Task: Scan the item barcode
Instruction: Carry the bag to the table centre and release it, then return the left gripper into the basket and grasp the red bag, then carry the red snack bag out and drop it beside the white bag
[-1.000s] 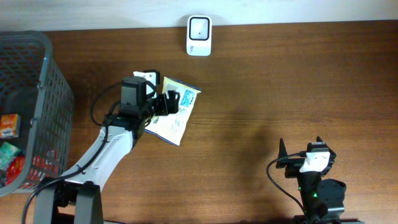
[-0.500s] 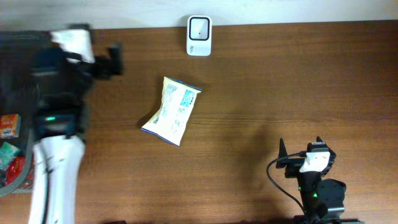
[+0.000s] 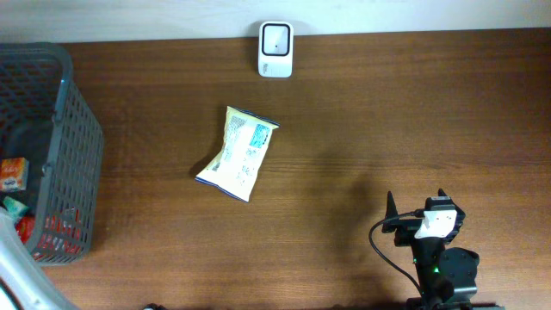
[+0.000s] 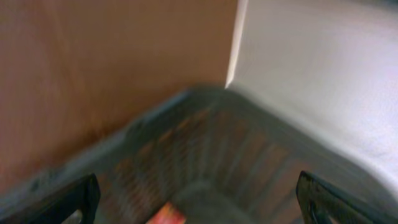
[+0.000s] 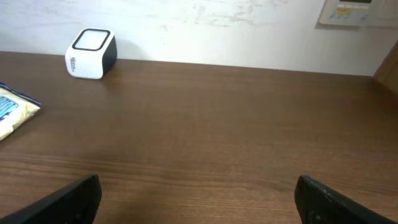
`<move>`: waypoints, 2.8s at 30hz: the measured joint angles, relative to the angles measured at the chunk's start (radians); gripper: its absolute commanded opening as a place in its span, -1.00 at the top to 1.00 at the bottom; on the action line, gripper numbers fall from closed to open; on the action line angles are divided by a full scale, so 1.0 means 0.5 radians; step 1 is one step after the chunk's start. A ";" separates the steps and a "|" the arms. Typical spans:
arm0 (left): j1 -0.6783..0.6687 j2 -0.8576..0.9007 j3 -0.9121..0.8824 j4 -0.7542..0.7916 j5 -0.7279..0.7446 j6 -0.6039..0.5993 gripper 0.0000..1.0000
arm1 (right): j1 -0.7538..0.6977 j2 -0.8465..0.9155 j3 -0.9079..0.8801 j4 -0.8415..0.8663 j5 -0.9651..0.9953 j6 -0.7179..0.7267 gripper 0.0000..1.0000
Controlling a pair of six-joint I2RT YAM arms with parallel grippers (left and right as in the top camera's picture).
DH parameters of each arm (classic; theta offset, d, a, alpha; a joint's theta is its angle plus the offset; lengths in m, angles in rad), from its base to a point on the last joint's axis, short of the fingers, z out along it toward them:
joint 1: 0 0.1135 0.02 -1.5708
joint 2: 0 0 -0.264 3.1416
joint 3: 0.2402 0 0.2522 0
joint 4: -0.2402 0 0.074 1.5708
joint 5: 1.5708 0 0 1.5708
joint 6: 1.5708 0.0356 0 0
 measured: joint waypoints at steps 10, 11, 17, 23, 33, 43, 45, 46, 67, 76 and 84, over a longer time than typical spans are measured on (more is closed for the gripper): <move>0.011 0.539 -0.004 -0.486 -0.474 -0.179 -0.98 | 0.000 0.000 0.000 0.000 0.000 0.000 -0.97; 0.011 0.559 -0.004 -0.550 -0.512 -0.219 -0.98 | 0.000 0.000 0.000 0.001 0.000 0.001 -0.97; 0.011 0.649 -0.010 -0.966 -0.620 -0.610 -0.99 | 0.000 0.000 0.000 0.000 -0.001 0.001 -0.97; 0.011 0.655 -0.339 -0.860 -0.653 -0.843 -0.99 | 0.000 0.000 0.000 0.000 0.000 0.000 -0.97; 0.015 0.660 -0.753 -0.359 -0.668 -0.899 -0.93 | 0.000 0.000 0.000 0.000 0.000 0.000 -0.97; 0.022 0.687 -0.858 -0.172 -0.780 -0.903 1.00 | 0.000 0.000 0.000 0.000 0.000 0.000 -0.97; 0.024 0.686 -0.853 -0.114 -0.792 -0.890 1.00 | 0.000 0.001 0.000 0.000 0.000 0.000 -0.97; 0.027 0.687 -0.848 -0.091 -0.790 -0.875 1.00 | 0.000 0.000 0.000 0.000 0.000 -0.001 -0.97; 0.016 0.476 0.363 -0.076 0.082 -0.270 1.00 | 0.000 0.000 0.000 0.000 0.000 0.000 -0.97; -0.159 0.147 0.441 -0.026 0.737 -0.178 1.00 | 0.000 0.000 0.000 0.000 0.000 -0.001 -0.97; -1.019 0.067 0.443 -0.430 0.711 0.245 1.00 | 0.000 0.000 0.000 0.000 0.000 0.000 -0.97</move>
